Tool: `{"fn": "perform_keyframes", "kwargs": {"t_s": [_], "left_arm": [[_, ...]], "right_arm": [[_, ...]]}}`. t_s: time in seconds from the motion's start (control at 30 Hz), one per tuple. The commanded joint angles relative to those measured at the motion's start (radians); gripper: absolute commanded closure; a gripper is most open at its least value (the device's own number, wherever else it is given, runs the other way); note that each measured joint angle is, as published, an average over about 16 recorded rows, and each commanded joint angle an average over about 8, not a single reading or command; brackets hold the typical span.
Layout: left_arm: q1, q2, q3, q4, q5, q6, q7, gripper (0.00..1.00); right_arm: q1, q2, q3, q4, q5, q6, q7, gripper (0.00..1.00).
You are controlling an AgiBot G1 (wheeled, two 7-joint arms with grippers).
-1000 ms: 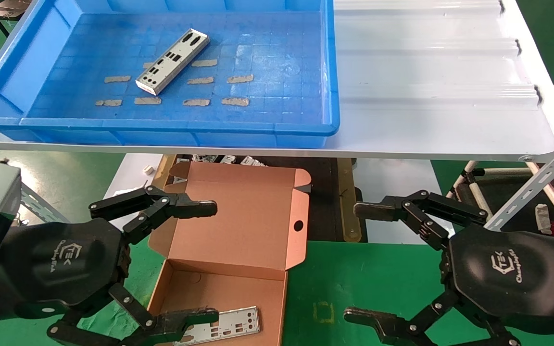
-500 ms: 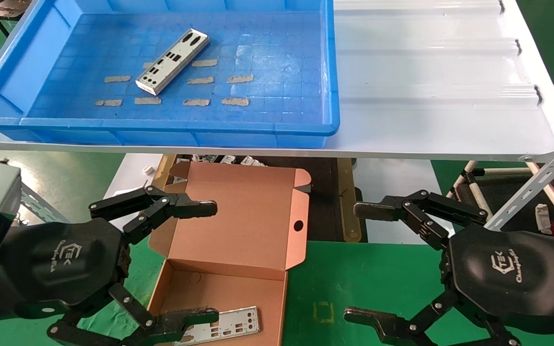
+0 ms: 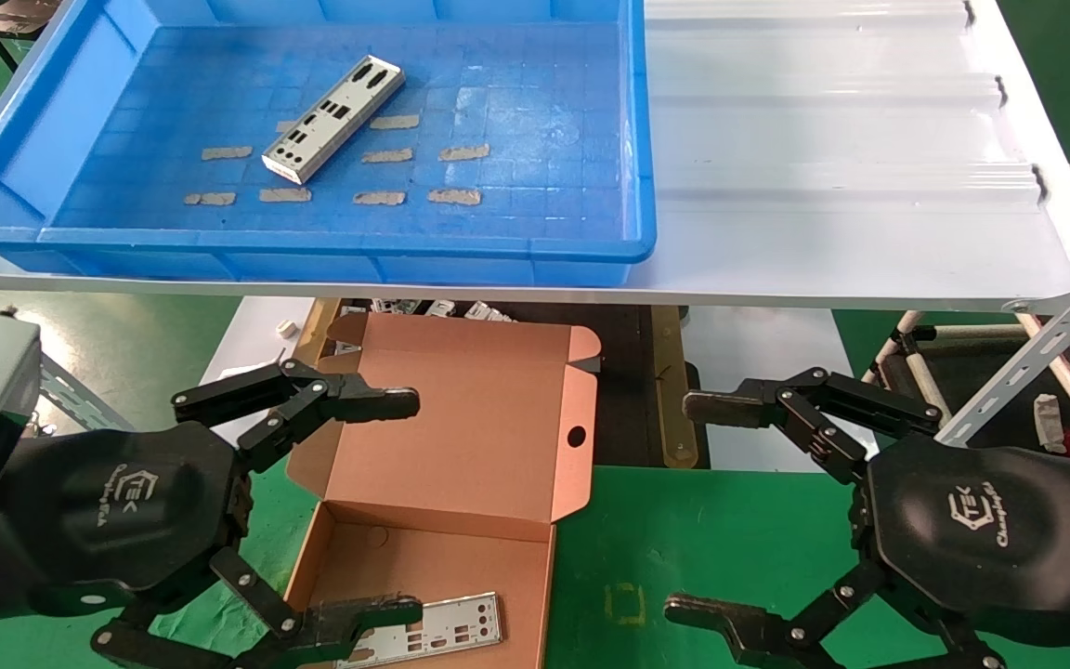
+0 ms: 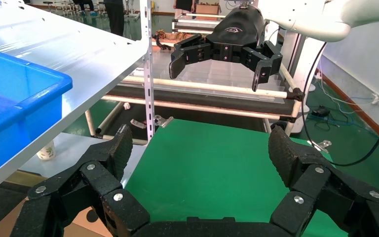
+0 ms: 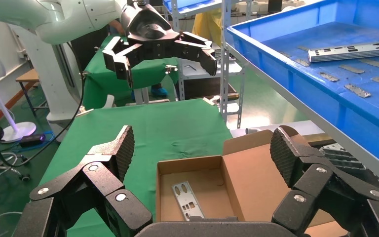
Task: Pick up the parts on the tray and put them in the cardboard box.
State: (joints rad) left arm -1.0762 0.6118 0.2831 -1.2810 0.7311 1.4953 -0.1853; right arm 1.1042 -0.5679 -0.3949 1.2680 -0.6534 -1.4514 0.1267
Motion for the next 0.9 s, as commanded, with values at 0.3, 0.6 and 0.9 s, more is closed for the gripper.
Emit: {"fn": "perform_keyframes", "kwargs": {"t_s": [0.3,0.6,0.9], "left_arm": [[0.000,0.000,0.000,0.000,0.000,0.000,0.000,0.00],[0.000,0.000,0.000,0.000,0.000,0.000,0.000,0.00],[0.000,0.000,0.000,0.000,0.000,0.000,0.000,0.00]], "right_arm": [[0.000,0.000,0.000,0.000,0.000,0.000,0.000,0.00],[0.000,0.000,0.000,0.000,0.000,0.000,0.000,0.00],[0.000,0.000,0.000,0.000,0.000,0.000,0.000,0.00]]}}
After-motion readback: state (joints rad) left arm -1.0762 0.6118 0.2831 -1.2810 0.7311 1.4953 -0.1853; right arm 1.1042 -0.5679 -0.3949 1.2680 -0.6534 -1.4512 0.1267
